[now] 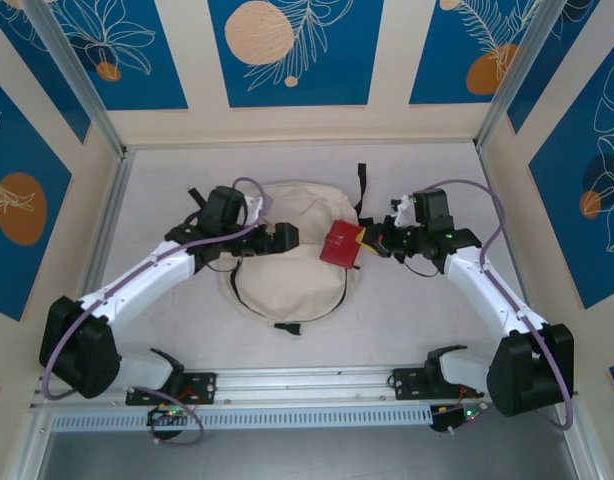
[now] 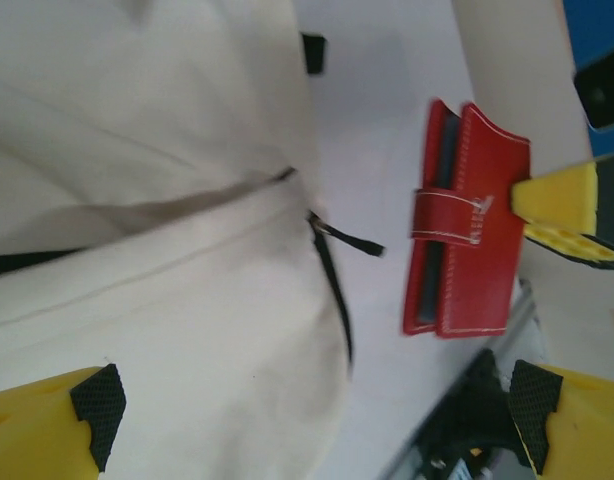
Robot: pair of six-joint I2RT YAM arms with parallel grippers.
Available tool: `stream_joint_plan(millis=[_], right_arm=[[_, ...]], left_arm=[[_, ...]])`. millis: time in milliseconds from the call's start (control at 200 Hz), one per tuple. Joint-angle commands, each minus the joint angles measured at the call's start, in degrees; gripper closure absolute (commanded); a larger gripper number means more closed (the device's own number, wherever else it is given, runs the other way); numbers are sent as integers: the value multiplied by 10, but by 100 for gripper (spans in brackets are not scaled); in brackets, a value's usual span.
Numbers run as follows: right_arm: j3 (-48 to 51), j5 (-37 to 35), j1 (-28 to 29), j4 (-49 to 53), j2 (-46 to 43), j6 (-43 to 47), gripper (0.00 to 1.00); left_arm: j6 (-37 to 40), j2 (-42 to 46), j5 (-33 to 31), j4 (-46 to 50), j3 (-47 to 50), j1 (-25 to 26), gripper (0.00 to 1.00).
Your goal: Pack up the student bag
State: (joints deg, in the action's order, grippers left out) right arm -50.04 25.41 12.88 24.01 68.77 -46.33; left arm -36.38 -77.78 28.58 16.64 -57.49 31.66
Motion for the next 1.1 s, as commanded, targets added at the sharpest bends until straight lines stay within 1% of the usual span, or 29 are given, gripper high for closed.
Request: stream_joint_plan(millis=[0,125,190,260,290,340,445,495,520,550,595,630,710,750,835,935,1090], right_arm=[[-19,66,29,-45,15,-24,100],[-26,102,43,-65,38,-29,100],[-26,114,46,-81,45,-33,100],[-25,124,47,-98,51,-38,100],[-26,128,47,-105,55,-42,100],[-28,135,47,-113,60,-47,100],[-30,151,47,-135,73,-54,99],[-33,153,48,-136,79,-53,98],[-34,155,48,-135,83,-52,96],[-33,159,47,-136,85,-53,91],[-31,160,47,-140,85,-53,76],[-25,161,47,-147,82,-53,65],[-11,163,46,-170,74,-58,48],[-2,166,45,-184,69,-65,44],[17,186,45,-230,66,-86,40],[30,211,46,-273,71,-106,38],[48,225,46,-318,71,-130,38]], left_arm=[[-47,-31,65,-66,-22,16,0],[-74,-54,93,-117,-26,20,0],[-77,-71,107,-124,-35,20,4],[-73,-85,125,-130,-44,20,14],[-71,-88,126,-129,-46,20,16],[-70,-89,125,-131,-48,20,26],[-65,-91,135,-136,-53,20,42],[-65,-93,135,-135,-56,20,53],[-66,-95,135,-135,-58,20,58],[-67,-95,138,-135,-59,20,66],[-70,-96,140,-141,-60,19,77],[-74,-94,143,-150,-59,19,82],[-86,-91,144,-160,-58,15,87],[-96,-91,148,-162,-59,12,89],[-124,-95,155,-185,-56,7,91],[-154,-98,162,-209,-55,4,92],[-169,-96,166,-218,-61,-4,94]])
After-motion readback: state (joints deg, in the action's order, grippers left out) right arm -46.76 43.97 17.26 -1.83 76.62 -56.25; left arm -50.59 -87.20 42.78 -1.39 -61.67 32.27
